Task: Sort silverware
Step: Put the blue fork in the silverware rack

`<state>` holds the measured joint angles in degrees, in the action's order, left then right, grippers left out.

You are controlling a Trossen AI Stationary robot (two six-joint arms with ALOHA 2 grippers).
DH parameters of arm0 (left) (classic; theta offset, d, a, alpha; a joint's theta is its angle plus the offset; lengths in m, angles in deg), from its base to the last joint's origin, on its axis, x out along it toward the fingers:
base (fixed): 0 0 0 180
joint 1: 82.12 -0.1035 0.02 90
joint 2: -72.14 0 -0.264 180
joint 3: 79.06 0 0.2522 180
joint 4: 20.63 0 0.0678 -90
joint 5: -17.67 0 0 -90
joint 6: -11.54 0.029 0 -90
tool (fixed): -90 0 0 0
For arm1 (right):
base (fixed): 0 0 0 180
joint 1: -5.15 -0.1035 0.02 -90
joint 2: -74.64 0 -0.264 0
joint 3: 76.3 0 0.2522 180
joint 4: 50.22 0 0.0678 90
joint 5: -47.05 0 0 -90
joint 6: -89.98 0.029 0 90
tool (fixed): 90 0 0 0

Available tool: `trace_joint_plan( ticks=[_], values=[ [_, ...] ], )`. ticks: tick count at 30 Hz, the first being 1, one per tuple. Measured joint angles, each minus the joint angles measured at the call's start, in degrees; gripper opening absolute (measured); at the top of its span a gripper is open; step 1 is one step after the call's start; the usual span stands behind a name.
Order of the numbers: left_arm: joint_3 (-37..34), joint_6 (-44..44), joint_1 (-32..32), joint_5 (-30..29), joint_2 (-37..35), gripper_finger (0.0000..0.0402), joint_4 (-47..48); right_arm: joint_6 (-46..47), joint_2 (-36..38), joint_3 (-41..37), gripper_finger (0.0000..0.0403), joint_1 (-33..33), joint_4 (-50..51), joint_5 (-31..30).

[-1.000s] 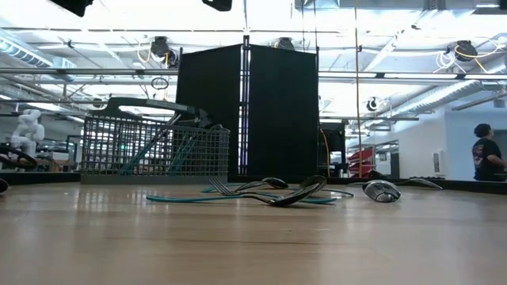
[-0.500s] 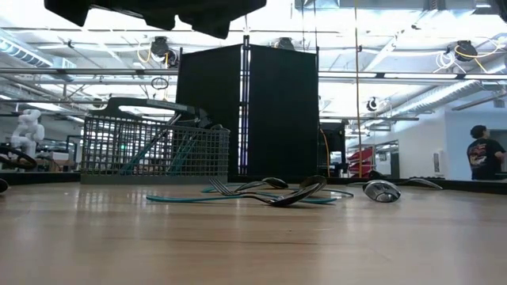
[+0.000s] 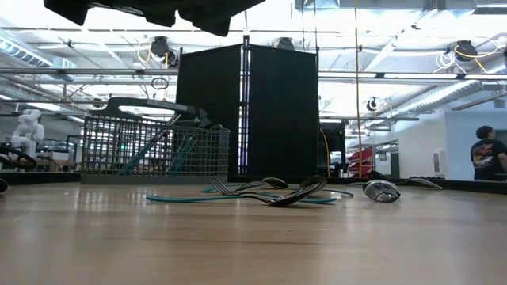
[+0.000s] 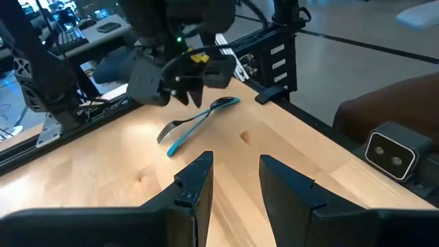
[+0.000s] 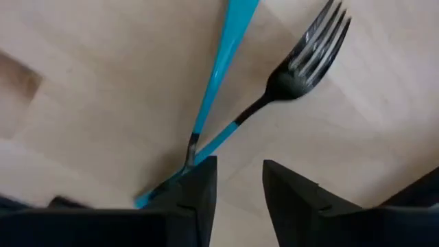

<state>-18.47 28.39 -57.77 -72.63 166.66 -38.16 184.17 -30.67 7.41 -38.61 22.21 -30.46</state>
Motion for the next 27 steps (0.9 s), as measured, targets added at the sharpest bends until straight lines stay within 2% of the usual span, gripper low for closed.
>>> trace_joint_plan(
  ticks=[11,17,19,22,25,27],
  values=[
    [0.0,-0.1,0.0,0.0,0.0,0.0116,0.4,-2.1,-0.4,-4.4,0.0096,2.6,-2.6,-0.4],
    [0.0,-0.2,0.0,0.0,0.0,0.0116,0.6,-0.7,0.0,-9.3,0.0093,2.8,-10.1,0.5],
    [0.0,-0.2,0.0,0.0,0.0,0.0116,0.7,0.2,0.1,-10.5,0.0083,2.9,-10.9,0.4],
    [0.0,-0.2,0.0,0.0,0.0,0.0116,0.7,0.6,0.2,-10.8,0.0045,2.9,-10.1,-0.2],
    [0.0,-0.2,0.0,0.0,0.0,0.0116,0.6,1.1,1.8,-10.9,0.0009,2.9,-8.4,-3.4],
    [0.0,-0.2,0.0,0.0,0.0,0.0116,0.5,1.8,3.5,-11.3,0.0008,2.7,-4.9,-9.5]
  ],
)
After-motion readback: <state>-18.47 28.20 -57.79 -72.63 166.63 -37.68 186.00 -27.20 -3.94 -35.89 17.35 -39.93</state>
